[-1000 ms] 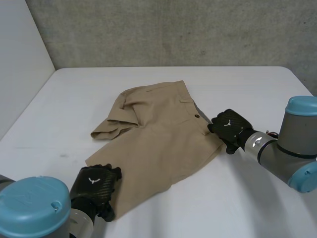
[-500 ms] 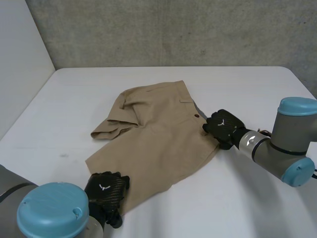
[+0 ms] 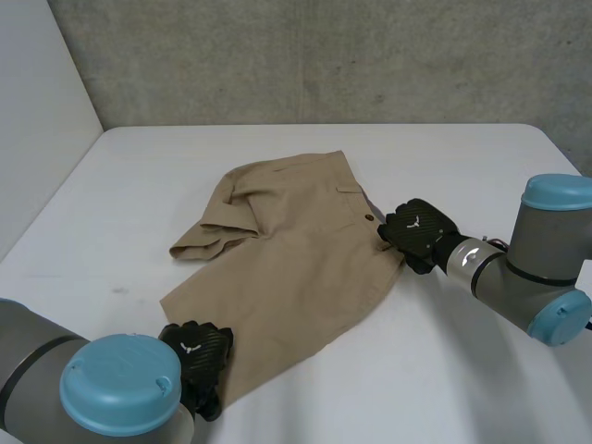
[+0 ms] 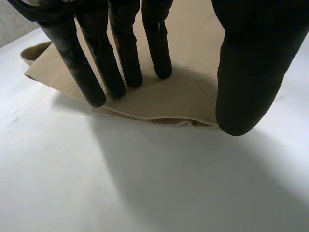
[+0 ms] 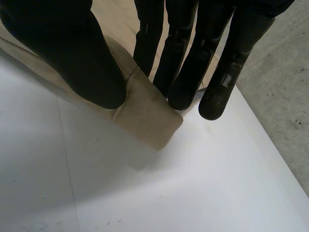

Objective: Fold the shorts.

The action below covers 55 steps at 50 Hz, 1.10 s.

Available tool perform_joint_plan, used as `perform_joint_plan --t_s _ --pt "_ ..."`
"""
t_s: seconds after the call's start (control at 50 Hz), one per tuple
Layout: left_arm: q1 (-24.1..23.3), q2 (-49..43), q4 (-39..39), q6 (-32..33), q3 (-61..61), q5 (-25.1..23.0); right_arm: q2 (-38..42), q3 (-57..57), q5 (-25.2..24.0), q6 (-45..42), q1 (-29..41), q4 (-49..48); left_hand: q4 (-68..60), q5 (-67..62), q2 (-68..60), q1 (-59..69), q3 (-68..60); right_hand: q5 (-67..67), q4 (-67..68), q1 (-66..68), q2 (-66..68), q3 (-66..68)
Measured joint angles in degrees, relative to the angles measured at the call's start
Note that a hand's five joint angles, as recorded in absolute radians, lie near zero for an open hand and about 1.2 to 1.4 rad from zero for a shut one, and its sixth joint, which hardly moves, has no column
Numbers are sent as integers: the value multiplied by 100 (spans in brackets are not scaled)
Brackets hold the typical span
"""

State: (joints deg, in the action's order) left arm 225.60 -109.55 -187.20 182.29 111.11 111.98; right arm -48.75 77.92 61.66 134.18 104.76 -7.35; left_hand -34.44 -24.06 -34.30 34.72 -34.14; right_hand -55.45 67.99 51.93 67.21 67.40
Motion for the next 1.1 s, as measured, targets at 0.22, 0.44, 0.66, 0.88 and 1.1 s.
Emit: perform_joint_plan --t_s 0.22,0.44,0.66,0.88,1.1 --pt "4 -76 -165 2 -56 0 -44 44 60 -1 3 -3 -2411 -2387 -2426 2291 -2423 -66 1 0 0 0" --pt "85 264 -229 3 -64 5 -233 145 123 7 -4 95 -3370 -3317 -3400 2915 -3362 -66 3 0 0 0" --pt "464 1251 -6 376 -63 -50 -851 145 146 -198 -80 2073 -3392 -3317 -3414 2919 -3384 -66 3 0 12 48" --pt "966 1878 778 1314 -77 -510 -2019 662 325 -1189 -430 5195 -3393 -3317 -3415 2942 -3385 -66 4 0 12 48" --pt "1412 1623 1199 1392 -93 -1037 -2362 1441 415 -1683 -423 5194 -2695 -2698 -2613 2394 -2711 -71 4 0 12 48"
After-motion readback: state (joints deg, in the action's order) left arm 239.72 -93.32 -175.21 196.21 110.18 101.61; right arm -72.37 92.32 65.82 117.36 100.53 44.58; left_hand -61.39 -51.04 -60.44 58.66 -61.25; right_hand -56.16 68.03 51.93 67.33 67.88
